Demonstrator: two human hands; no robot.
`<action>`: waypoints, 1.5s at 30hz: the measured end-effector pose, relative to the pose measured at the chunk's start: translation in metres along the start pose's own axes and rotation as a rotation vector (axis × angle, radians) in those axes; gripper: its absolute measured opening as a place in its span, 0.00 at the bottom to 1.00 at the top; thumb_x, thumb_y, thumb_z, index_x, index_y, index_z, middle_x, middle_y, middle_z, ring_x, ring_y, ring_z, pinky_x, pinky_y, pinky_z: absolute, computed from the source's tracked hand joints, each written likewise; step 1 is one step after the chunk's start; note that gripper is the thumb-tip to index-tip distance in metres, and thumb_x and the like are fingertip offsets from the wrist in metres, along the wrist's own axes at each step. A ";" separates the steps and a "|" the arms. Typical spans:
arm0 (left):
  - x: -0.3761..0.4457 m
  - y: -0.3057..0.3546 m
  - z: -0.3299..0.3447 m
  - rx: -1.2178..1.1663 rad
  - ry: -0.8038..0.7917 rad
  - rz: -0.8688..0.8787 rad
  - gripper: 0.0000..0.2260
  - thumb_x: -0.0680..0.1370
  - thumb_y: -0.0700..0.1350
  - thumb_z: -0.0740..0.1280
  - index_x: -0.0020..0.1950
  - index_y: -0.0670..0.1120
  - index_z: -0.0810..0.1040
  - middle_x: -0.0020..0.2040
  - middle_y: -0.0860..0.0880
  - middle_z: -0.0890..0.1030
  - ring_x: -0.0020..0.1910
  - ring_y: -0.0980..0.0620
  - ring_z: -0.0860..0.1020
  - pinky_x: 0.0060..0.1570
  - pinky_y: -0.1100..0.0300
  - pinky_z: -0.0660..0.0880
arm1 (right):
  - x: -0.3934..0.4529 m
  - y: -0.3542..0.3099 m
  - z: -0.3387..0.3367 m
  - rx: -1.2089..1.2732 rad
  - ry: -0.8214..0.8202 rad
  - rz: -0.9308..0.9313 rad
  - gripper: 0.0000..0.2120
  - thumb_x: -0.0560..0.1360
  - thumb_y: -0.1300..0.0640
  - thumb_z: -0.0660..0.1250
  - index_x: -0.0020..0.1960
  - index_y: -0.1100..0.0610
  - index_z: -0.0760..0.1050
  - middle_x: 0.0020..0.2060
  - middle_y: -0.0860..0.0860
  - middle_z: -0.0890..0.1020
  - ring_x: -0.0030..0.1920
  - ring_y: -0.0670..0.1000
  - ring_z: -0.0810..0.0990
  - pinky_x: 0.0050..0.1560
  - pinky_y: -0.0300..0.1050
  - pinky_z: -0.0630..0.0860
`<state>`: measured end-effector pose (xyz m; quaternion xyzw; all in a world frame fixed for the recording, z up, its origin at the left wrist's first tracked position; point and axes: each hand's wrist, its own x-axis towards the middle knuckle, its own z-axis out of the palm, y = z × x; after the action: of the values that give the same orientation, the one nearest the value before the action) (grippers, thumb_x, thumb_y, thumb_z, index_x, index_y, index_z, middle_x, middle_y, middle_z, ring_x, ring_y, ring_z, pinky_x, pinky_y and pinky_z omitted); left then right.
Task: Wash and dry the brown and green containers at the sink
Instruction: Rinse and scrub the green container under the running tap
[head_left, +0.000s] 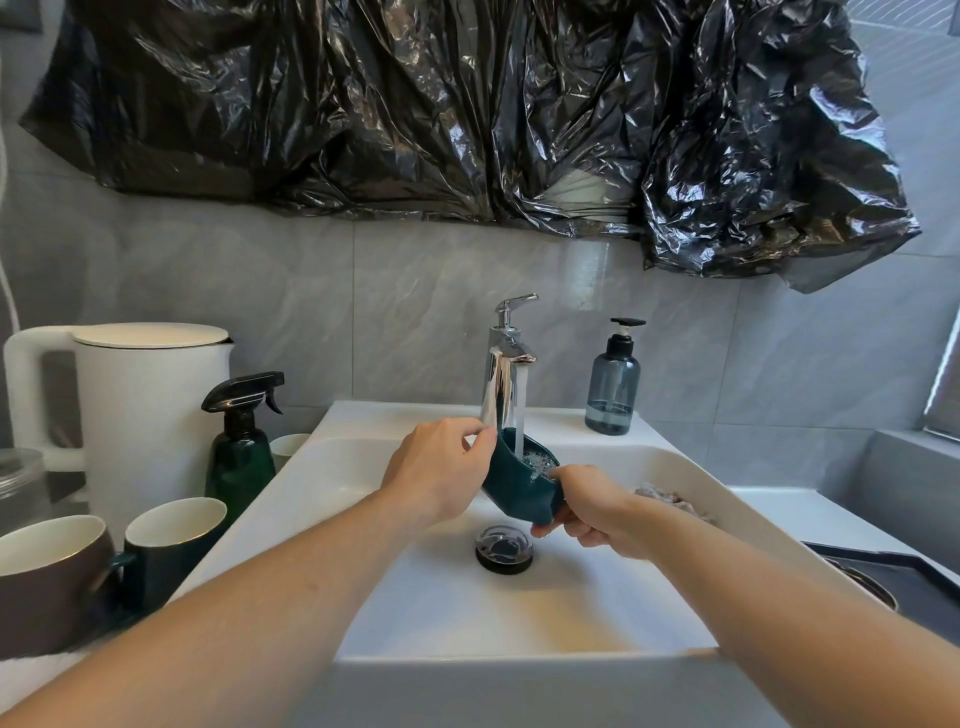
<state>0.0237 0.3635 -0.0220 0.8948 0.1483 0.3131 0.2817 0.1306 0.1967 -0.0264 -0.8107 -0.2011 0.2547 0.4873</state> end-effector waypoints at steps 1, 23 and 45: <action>0.000 -0.001 0.000 0.000 -0.002 -0.001 0.19 0.84 0.57 0.57 0.36 0.53 0.76 0.35 0.52 0.78 0.41 0.47 0.77 0.38 0.54 0.70 | 0.001 0.000 0.000 -0.002 -0.004 0.004 0.17 0.84 0.58 0.47 0.57 0.60 0.74 0.39 0.60 0.86 0.25 0.47 0.58 0.23 0.36 0.56; 0.001 -0.004 0.005 0.007 -0.135 -0.017 0.16 0.86 0.58 0.55 0.50 0.56 0.81 0.46 0.53 0.83 0.51 0.48 0.79 0.55 0.49 0.78 | 0.004 0.001 -0.001 0.031 0.043 0.038 0.18 0.84 0.51 0.50 0.58 0.57 0.76 0.35 0.56 0.84 0.24 0.47 0.60 0.25 0.37 0.58; -0.007 0.004 0.002 0.090 -0.354 -0.069 0.24 0.87 0.56 0.53 0.51 0.41 0.82 0.53 0.44 0.86 0.33 0.50 0.75 0.53 0.52 0.79 | -0.003 -0.005 -0.006 -0.045 0.393 -0.139 0.19 0.79 0.42 0.61 0.45 0.58 0.76 0.33 0.54 0.77 0.35 0.52 0.74 0.34 0.43 0.68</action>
<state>0.0200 0.3567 -0.0242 0.9419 0.1411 0.1341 0.2737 0.1315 0.1936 -0.0187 -0.8395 -0.1635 0.0528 0.5154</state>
